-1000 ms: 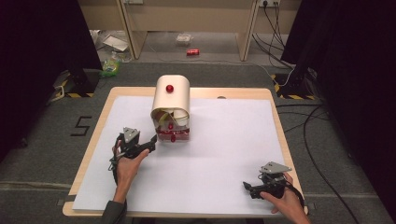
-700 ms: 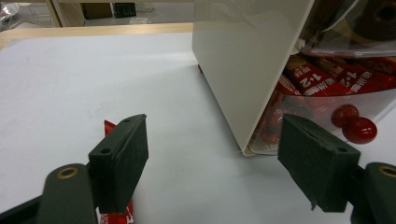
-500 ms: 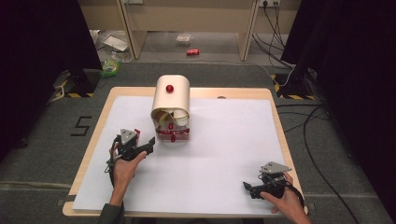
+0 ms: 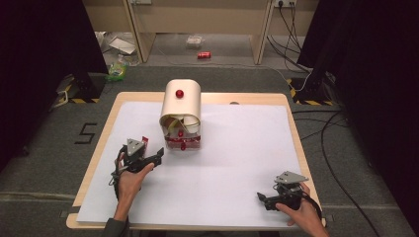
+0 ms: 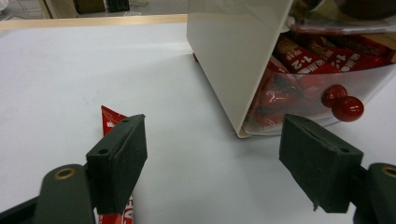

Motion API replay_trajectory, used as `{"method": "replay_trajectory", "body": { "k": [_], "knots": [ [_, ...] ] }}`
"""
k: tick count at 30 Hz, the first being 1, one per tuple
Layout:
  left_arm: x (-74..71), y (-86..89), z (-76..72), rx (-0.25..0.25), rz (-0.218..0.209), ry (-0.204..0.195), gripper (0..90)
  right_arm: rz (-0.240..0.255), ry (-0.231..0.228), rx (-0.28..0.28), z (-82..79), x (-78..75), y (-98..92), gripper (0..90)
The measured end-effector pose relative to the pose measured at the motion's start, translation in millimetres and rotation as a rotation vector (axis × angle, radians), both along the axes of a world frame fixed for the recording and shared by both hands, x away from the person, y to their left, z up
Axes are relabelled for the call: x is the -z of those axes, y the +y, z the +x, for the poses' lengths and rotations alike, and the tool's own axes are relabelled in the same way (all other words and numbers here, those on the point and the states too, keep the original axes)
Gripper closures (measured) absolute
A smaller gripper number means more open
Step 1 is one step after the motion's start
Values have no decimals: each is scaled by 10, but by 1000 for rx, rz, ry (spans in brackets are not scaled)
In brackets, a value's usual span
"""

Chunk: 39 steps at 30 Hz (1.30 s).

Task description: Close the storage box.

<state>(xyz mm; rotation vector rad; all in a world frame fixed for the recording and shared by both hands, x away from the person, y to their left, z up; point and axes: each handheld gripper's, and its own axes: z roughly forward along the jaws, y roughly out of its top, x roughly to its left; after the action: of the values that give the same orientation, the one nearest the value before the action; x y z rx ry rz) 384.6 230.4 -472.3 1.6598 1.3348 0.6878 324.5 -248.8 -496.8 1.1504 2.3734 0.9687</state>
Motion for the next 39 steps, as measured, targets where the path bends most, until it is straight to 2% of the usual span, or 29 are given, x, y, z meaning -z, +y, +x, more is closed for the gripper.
{"method": "replay_trajectory", "body": {
  "k": [4,10,39],
  "knots": [
    [-3,27,-63,7,8,4,224,-1,1,1,-2,0,3,36],
    [-16,56,-133,15,-15,7,219,-2,-1,-1,0,0,1,36],
    [36,-69,-350,69,7,8,219,-1,1,1,-2,0,3,36]
  ]
}}
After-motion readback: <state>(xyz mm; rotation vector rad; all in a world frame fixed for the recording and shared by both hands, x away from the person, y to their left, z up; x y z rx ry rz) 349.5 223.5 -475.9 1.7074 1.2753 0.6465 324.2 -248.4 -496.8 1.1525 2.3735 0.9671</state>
